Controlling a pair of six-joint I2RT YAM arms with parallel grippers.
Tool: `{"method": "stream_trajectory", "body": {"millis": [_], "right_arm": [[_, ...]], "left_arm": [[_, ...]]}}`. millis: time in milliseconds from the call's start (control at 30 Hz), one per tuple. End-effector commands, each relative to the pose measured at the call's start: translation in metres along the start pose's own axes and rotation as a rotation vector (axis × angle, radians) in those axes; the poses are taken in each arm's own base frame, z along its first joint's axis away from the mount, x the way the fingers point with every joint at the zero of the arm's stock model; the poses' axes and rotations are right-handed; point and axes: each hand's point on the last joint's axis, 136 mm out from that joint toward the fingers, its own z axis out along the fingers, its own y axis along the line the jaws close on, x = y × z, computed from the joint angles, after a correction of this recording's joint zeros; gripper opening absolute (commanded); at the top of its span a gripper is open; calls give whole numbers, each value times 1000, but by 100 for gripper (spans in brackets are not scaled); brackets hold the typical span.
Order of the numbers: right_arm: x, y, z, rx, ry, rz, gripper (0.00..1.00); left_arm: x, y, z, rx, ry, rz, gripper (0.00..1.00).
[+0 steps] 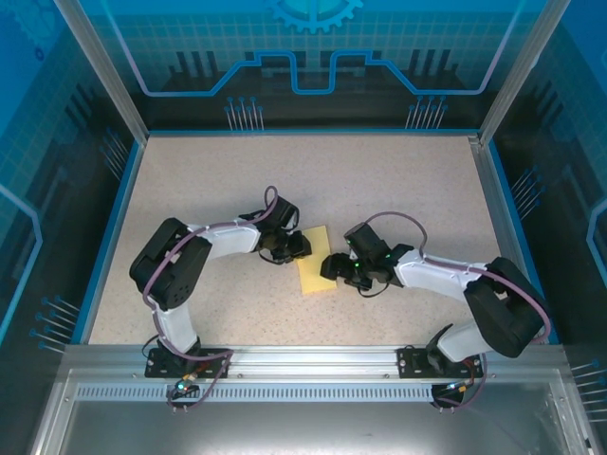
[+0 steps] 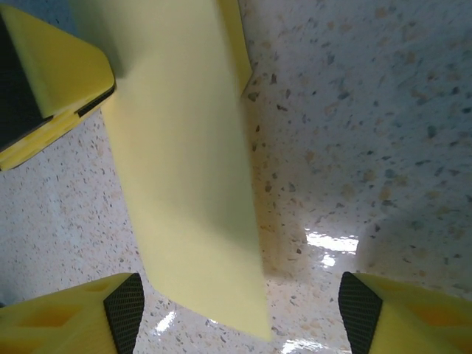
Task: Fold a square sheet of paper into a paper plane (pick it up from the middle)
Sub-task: Third fold the triangle at the center of the table.
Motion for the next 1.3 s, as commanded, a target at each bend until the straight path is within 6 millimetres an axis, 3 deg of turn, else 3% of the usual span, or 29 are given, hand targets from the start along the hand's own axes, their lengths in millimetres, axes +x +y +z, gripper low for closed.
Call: {"method": "stream_trajectory", "body": {"millis": [0,667,833,1267], "right_arm": [[7,2,5,-32,56,45,72],[22,3,15,-19,139,105,68],[23,13,15,-67,149,105,64],[19,16,12,-97,110,120,50]], "left_arm": [[0,9,1,-52,4,-18,25],[3,23,7,-85,20,-52,27],[4,24,8,-85,21,-53,27],[4,26,8,-90,23,-55,28]]}}
